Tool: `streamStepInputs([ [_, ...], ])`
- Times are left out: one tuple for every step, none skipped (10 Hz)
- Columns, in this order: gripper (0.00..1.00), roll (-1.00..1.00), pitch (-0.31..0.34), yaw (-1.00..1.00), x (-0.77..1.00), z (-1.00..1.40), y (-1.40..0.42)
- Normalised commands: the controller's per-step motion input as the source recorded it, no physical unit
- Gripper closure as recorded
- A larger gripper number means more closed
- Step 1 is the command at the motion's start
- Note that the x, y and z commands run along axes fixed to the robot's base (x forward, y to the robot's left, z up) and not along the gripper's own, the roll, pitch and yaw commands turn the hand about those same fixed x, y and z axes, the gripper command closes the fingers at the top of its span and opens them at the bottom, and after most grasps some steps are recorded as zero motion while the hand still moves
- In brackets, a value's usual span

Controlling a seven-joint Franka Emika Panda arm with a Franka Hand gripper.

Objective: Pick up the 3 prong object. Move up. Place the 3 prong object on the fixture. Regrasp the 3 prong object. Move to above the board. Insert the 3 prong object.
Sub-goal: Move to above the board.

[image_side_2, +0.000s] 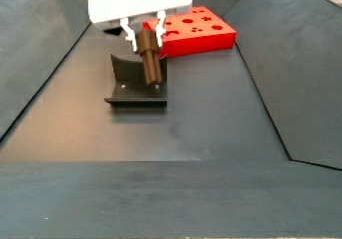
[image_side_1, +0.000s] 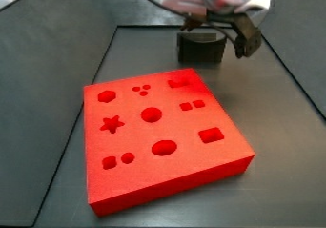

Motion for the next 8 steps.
streamStepInputs([
  [1.0, -0.08, 0.064, 0.24, -0.22, 1.0, 0.0],
  [1.0, -0.06, -0.016, 0.21, -0.21, 1.0, 0.0],
  [1.0, -0.06, -0.067, 0.17, -0.2, 1.0, 0.0],
  [1.0, -0.05, -0.096, 0.14, -0.2, 1.0, 0.0],
  [1.0, -0.05, -0.13, 0.09, -0.19, 1.0, 0.0],
  [1.0, -0.05, -0.138, 0.05, -0.19, 1.0, 0.0],
  [1.0, -0.04, -0.132, 0.0, -0.18, 1.0, 0.0],
  [1.0, -0.04, -0.121, -0.03, -0.18, 1.0, 0.0],
])
